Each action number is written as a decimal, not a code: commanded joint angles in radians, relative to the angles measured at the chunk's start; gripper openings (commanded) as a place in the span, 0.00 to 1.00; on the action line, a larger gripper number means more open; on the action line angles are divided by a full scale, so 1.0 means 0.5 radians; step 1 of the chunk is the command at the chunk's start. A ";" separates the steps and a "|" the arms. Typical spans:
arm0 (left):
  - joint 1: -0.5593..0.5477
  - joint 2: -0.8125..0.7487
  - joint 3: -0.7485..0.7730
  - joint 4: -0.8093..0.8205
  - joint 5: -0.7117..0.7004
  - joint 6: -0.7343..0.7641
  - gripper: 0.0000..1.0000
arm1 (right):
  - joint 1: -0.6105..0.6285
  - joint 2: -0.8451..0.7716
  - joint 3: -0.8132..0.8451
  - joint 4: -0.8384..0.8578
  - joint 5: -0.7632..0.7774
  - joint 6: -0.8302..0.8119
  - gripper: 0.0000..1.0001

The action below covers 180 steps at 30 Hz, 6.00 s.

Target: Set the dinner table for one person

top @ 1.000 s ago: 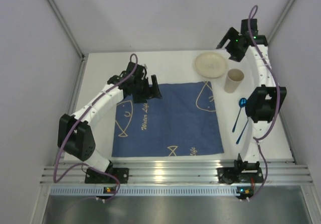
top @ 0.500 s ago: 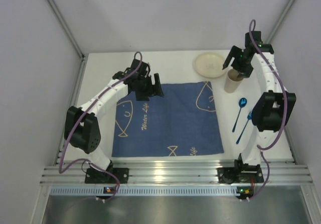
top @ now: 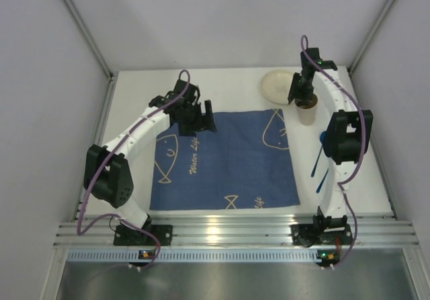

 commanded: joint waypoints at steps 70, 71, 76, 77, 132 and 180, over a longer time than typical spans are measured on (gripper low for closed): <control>0.036 -0.194 0.035 -0.132 -0.485 -0.026 0.91 | 0.011 -0.385 0.183 0.181 -0.141 0.358 0.85; 0.036 -0.185 0.041 -0.138 -0.482 -0.026 0.91 | -0.035 -0.321 0.153 0.227 -0.233 0.404 0.84; 0.036 -0.185 0.054 -0.142 -0.439 -0.020 0.91 | -0.232 -0.011 0.207 0.451 -0.433 0.484 0.82; 0.036 -0.191 0.050 -0.139 -0.436 -0.026 0.90 | -0.247 0.123 0.253 0.460 -0.494 0.521 0.82; 0.073 0.104 0.244 -0.181 -0.445 0.008 0.89 | -0.288 -0.326 0.362 0.598 -0.607 0.435 0.00; 0.294 -0.850 -0.005 -0.255 -1.043 0.023 0.92 | 1.299 -0.412 -1.041 0.703 0.165 -0.046 0.26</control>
